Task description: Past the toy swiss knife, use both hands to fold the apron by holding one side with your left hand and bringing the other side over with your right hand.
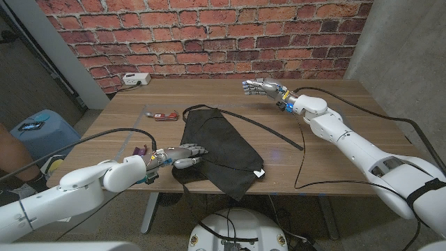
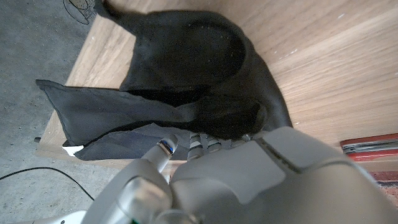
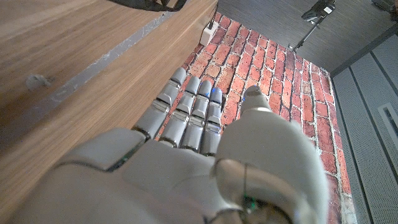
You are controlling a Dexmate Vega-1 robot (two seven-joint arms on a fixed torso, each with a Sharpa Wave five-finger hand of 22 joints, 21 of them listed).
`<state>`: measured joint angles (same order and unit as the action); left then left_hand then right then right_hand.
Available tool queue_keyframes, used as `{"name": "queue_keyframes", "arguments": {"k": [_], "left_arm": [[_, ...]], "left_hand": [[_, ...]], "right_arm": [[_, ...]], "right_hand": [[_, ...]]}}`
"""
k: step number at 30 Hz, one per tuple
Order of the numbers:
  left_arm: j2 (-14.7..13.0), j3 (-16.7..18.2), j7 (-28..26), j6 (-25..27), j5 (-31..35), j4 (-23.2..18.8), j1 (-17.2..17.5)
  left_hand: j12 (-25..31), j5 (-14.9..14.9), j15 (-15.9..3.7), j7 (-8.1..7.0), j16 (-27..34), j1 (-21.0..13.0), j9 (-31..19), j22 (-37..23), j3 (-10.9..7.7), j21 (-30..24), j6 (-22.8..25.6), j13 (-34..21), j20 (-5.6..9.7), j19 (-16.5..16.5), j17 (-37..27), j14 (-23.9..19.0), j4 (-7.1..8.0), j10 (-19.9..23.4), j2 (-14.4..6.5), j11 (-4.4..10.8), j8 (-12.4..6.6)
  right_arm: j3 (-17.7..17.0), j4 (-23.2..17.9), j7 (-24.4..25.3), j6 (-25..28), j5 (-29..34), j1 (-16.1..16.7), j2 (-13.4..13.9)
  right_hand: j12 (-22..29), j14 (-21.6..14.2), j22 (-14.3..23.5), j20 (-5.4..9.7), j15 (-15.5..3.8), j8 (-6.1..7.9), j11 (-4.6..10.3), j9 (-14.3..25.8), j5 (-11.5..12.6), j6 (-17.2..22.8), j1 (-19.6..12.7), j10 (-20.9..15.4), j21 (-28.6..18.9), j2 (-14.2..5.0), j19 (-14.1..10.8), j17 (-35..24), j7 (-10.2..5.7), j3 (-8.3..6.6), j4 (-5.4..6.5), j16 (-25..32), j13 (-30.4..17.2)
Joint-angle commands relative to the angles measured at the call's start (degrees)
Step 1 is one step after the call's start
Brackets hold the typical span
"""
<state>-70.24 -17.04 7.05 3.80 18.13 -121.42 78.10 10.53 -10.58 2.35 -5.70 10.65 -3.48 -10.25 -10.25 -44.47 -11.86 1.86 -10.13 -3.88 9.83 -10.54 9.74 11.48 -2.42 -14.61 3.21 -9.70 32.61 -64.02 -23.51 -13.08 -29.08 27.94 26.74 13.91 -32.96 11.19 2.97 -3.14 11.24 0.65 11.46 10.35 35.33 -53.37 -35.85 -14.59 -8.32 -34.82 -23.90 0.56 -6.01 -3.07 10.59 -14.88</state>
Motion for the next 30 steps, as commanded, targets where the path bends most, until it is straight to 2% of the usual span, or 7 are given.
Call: {"name": "queue_keyframes", "arguments": {"k": [1, 10, 15, 21, 30], "left_arm": [[-1.7, -2.8, -1.8, 0.0, -0.7, 0.6, -1.7], [-2.5, -3.7, -2.4, -0.2, -0.9, 0.7, -2.8], [-3.0, -4.3, -1.8, -0.4, -0.9, 0.7, -3.8], [-3.5, -4.6, -2.0, -0.9, -1.3, 0.9, -4.3], [-4.5, -4.6, -2.7, -1.1, -1.8, 0.9, -4.1]], "left_hand": [[-0.1, 0.1, 0.01, -0.04, 0.0, 3.0, -0.1, -0.2, 0.04, 0.2, -0.4, -0.2, 0.58, 7.4, -0.2, 1.8, 0.02, -0.5, 3.0, 0.14, -0.12], [0.0, 0.1, 0.06, 0.1, 0.1, 3.0, -0.1, -0.2, 0.13, 0.2, -0.8, -0.2, 0.55, 7.5, -0.2, 1.9, 0.03, -0.7, 3.0, -0.04, -0.17], [0.0, 0.1, 0.06, 0.09, 0.1, 3.1, -0.1, -0.2, 0.17, 0.1, -0.8, -0.2, 0.58, 7.4, -0.2, 1.9, 0.03, -0.8, 3.0, -0.05, -0.25], [0.0, 0.1, 0.07, 0.06, 0.2, 3.1, -0.1, -0.2, 0.22, 0.1, -0.8, -0.2, 0.58, 7.4, -0.2, 1.9, 0.04, -0.9, 3.0, -0.12, -0.32], [0.1, 0.1, 0.1, 0.04, 0.2, 3.1, -0.1, -0.2, 0.3, 0.1, -0.9, -0.2, 0.53, 7.3, -0.2, 2.0, 0.05, -1.1, 3.0, -0.36, -0.38]], "right_arm": [[-1.1, 3.2, 0.1, -2.8, -1.3, 0.5, -1.3], [-2.1, 6.6, -0.3, -5.6, -2.2, 0.7, -2.2], [-2.4, 9.5, -2.4, -7.7, -2.7, 0.0, -2.8], [-3.0, 12.9, -4.5, -10.3, -3.9, -0.6, -4.2], [-4.9, 18.4, -8.0, -13.7, -7.3, -1.1, -7.1]], "right_hand": [[-0.3, 0.3, 0.0, -0.04, -2.49, -0.11, 0.1, 0.0, -0.1, -0.6, 0.6, 0.5, 0.2, 0.21, 0.5, 0.2, -0.15, -0.39, 0.1, -0.1, 0.0], [-0.9, 1.3, 0.0, 0.35, -2.67, -0.13, 0.08, -0.1, -0.2, -0.9, 1.3, 1.1, 0.5, 0.1, 1.3, 0.8, -0.36, -0.38, 0.34, -0.2, 0.2], [-1.4, 3.1, -0.1, 0.87, -2.6, -0.25, -0.05, -0.2, -0.2, -1.6, 2.3, 1.5, 1.0, -0.28, 2.5, 1.3, -0.39, -0.4, 0.79, -0.5, 0.5], [-2.0, 4.7, -0.1, 1.27, -2.6, -0.5, -0.12, -0.2, -0.1, -2.6, 2.5, 2.5, 1.5, -0.58, 3.9, 1.8, -0.69, -0.71, 0.73, -0.6, 0.8], [-2.5, 5.9, -0.2, 1.49, -2.49, -0.52, 0.17, -0.3, -0.1, -3.3, 3.4, 3.5, 1.7, -0.69, 4.6, 2.2, -0.76, -0.76, 1.02, -0.4, 1.1]]}}
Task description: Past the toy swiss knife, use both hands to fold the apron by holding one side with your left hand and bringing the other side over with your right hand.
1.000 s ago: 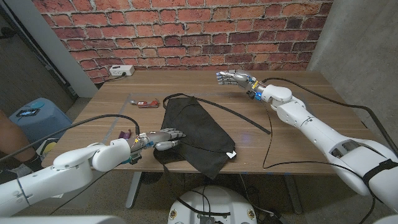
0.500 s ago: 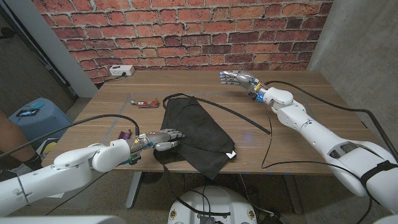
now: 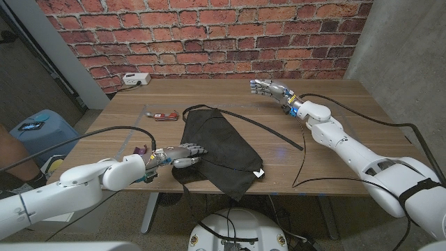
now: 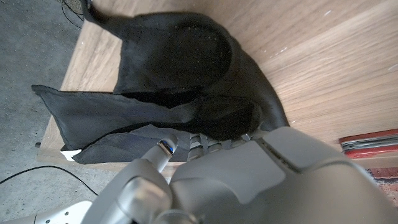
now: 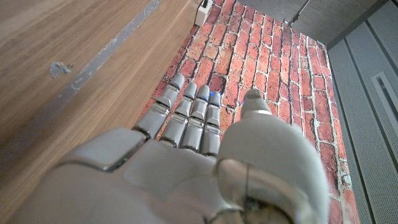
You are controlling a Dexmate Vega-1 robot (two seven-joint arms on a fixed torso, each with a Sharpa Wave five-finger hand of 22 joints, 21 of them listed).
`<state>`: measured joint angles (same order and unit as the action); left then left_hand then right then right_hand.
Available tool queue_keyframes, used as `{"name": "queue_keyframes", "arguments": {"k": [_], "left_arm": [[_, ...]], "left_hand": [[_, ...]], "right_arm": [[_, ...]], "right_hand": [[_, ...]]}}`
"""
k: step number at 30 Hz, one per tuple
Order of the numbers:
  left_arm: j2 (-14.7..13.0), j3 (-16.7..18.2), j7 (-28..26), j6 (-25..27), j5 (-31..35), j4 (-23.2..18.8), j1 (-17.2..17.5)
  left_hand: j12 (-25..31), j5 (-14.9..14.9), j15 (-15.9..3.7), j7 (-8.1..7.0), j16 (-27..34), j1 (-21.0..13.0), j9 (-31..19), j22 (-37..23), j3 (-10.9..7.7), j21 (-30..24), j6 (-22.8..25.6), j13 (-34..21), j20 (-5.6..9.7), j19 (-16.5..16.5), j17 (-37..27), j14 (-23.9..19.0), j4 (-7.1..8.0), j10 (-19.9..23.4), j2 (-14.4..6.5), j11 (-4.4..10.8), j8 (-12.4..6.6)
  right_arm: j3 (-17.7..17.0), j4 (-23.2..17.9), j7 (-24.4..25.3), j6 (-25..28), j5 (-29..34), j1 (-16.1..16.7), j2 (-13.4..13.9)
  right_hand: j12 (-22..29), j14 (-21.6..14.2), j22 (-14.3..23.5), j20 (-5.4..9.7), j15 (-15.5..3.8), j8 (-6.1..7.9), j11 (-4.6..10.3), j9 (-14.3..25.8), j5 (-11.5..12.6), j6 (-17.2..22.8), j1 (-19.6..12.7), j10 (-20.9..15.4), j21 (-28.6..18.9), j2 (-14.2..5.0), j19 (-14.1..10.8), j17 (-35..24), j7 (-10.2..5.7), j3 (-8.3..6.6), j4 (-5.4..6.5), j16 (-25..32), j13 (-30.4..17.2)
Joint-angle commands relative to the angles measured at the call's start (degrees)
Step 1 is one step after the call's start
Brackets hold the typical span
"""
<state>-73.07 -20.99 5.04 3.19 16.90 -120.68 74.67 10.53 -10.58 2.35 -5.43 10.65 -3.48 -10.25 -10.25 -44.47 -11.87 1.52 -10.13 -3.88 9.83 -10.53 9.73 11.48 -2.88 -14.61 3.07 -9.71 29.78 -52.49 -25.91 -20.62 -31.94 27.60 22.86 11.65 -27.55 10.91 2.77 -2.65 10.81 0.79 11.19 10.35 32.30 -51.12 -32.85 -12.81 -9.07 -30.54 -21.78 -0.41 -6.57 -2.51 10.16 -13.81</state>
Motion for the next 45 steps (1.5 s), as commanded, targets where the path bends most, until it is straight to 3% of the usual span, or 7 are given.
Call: {"name": "queue_keyframes", "arguments": {"k": [1, 15, 31, 38, 45], "left_arm": [[-1.7, -0.7, -0.9, -0.5, -0.5, 0.2, -0.6], [-4.2, 0.7, -4.3, -1.8, -1.3, -0.3, 1.6], [-6.1, 2.9, -8.6, -3.8, -2.4, -0.3, 3.9], [-6.1, 3.9, -10.2, -5.5, -3.1, 0.3, 4.7], [-4.4, 4.5, -11.6, -7.9, -4.5, 1.9, 4.8]], "left_hand": [[0.1, 0.1, 0.12, -0.27, 0.2, 3.1, -0.1, -0.2, 0.31, 0.1, -0.6, -0.2, 0.54, 7.3, -0.2, 2.0, 0.05, -0.7, 3.0, -0.22, -0.37], [0.3, 0.2, 0.15, -0.19, 0.3, 3.2, -0.1, -0.2, 0.43, 0.1, -0.7, -0.2, 0.53, 7.2, -0.2, 1.9, 0.07, -0.6, 3.0, -0.3, -0.47], [0.5, 0.1, 0.26, -0.17, 0.5, 3.2, -0.1, -0.2, 0.51, -0.1, -0.6, -0.2, 0.44, 6.9, -0.2, 1.5, 0.06, -0.2, 2.9, -0.28, -0.62], [0.8, 0.1, 0.26, -0.03, 0.8, 3.2, -0.1, -0.2, 0.51, -0.1, -0.2, -0.2, 0.44, 6.6, -0.2, 0.7, 0.02, 0.3, 2.9, -0.33, -0.79], [0.9, 0.1, 0.38, 0.13, 0.9, 3.1, -0.1, -0.2, 0.46, -0.3, 0.0, -0.2, 0.48, 6.1, -0.2, 0.2, -0.04, 0.6, 2.9, -0.29, -0.86]], "right_arm": [[-2.0, 6.8, -5.4, -6.3, -4.2, -0.8, -3.2], [-3.7, 6.7, -5.2, -8.1, -5.8, 1.3, -3.5], [-4.8, 5.2, -4.5, -7.9, -7.1, 3.1, -3.4], [-4.8, 6.9, -5.3, -8.0, -7.4, 2.5, -4.1], [-4.7, 8.2, -5.0, -8.0, -7.1, 1.7, -4.6]], "right_hand": [[-0.3, 0.6, 0.1, 1.71, -3.0, -0.08, 0.06, 0.0, -0.1, -0.3, 1.2, 0.7, 0.0, 0.06, 0.3, 0.2, 0.21, -0.18, 0.53, 0.0, 0.0], [-0.7, 2.0, 0.0, 1.93, -2.77, -0.01, 0.07, -0.1, -0.1, -0.9, 3.5, 1.8, 0.3, 0.14, 1.3, 0.7, 0.04, 0.3, 1.61, 0.2, 0.4], [-0.8, 2.3, 0.0, 1.87, -2.6, 0.11, -0.04, -0.1, 0.0, -1.0, 4.0, 2.2, 0.2, 0.24, 1.4, 1.5, -0.03, 0.17, 1.6, 0.3, 0.8], [-1.0, 3.1, -0.1, 1.89, -2.43, 0.01, -0.15, -0.2, 0.0, -1.5, 4.3, 3.0, 0.4, 0.15, 1.9, 1.9, -0.07, -0.01, 1.59, 0.2, 1.0], [-1.0, 3.6, -0.1, 1.86, -2.33, -0.04, 0.0, -0.2, 0.1, -1.9, 4.4, 3.4, 0.5, 0.1, 2.2, 2.3, -0.06, -0.19, 1.51, 0.2, 1.2]]}}
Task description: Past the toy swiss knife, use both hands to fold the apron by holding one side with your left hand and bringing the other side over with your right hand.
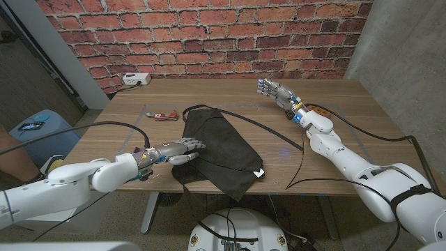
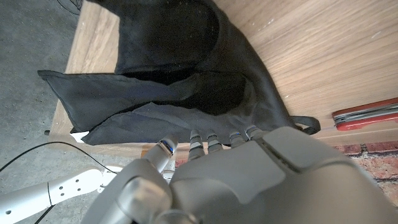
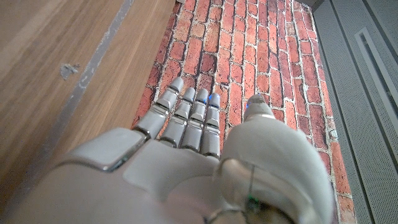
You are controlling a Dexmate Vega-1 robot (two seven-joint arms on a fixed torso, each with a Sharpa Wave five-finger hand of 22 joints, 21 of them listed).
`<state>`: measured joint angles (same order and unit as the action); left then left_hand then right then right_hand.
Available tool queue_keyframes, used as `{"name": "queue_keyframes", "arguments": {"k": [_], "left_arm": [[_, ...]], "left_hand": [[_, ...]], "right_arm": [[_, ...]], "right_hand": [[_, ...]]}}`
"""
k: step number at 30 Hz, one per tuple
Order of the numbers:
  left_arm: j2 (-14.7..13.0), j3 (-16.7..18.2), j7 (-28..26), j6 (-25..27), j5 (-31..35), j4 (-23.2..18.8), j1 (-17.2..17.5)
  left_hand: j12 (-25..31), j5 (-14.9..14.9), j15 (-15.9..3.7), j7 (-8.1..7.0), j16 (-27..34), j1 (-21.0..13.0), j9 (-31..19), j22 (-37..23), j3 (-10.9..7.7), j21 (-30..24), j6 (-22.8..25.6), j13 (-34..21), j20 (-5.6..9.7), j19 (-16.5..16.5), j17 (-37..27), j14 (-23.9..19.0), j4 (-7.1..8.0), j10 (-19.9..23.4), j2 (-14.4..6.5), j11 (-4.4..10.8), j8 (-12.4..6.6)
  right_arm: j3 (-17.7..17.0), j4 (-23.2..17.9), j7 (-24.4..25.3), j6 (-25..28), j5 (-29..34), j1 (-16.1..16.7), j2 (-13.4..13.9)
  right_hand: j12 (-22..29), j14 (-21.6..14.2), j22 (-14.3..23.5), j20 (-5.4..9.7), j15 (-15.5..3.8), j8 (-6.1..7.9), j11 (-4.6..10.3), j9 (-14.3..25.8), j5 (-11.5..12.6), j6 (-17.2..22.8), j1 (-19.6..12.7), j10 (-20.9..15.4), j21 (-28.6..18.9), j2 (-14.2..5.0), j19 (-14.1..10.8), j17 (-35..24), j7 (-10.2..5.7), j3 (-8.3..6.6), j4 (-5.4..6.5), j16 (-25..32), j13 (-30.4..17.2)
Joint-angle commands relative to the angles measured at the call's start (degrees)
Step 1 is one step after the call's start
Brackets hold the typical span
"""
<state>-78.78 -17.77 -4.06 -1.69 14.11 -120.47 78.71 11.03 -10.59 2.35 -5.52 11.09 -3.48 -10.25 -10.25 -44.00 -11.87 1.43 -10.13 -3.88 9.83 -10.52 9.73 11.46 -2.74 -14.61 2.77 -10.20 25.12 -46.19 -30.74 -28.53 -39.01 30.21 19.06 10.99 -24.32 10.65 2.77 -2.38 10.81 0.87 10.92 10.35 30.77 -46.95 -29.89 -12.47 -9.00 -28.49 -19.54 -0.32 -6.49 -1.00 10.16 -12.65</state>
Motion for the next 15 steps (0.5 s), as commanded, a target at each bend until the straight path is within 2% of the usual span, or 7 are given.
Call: {"name": "queue_keyframes", "arguments": {"k": [1, 5, 15], "left_arm": [[1.3, 1.4, -2.9, -3.3, -1.3, 1.8, 0.8], [2.4, 1.7, -3.2, -4.0, -1.3, 2.3, 0.5], [6.6, 0.5, -1.4, -7.0, -0.3, 4.8, -3.5]], "left_hand": [[0.4, 0.1, 0.35, 0.23, 0.5, 3.1, -0.1, -0.2, -0.03, -0.4, 0.1, -0.2, 0.49, 6.0, -0.2, 0.1, -0.02, 0.5, 2.9, -0.01, -0.37], [0.5, 0.1, 0.31, 0.32, 0.6, 3.0, -0.1, -0.2, -0.07, -0.4, -0.1, -0.2, 0.48, 5.7, -0.2, -0.2, -0.07, 0.7, 2.9, 0.07, -0.29], [0.5, 0.1, 0.33, 0.38, 0.6, 2.9, -0.1, -0.1, -0.16, -0.5, 0.4, -0.2, 0.4, 5.4, -0.1, -0.4, -0.14, 0.9, 2.9, -0.05, -0.46]], "right_arm": [[-0.1, 2.1, -0.2, -0.1, 0.0, -1.0, -0.8], [-0.2, 2.7, 0.2, 0.0, 0.1, -1.2, -0.8], [-0.3, 2.4, 1.1, 0.5, 0.5, -1.0, -0.4]], "right_hand": [[-0.4, 0.4, 0.2, 1.88, -2.63, -0.08, -0.08, 0.1, 0.1, -0.5, 0.2, 0.5, 0.1, 0.04, 0.2, 0.1, -0.2, -0.3, -0.04, 0.2, 0.0], [-0.4, 0.5, 0.2, 1.89, -2.69, -0.06, -0.11, 0.1, 0.1, -0.5, 0.2, 0.6, 0.2, 0.01, 0.2, 0.2, -0.22, -0.37, -0.08, 0.2, 0.1], [-0.3, 0.7, 0.2, 1.9, -2.67, 0.03, -0.15, 0.1, 0.1, -0.6, 0.2, 0.7, 0.2, -0.11, 0.4, 0.6, -0.27, -0.66, -0.26, 0.3, 0.2]]}}
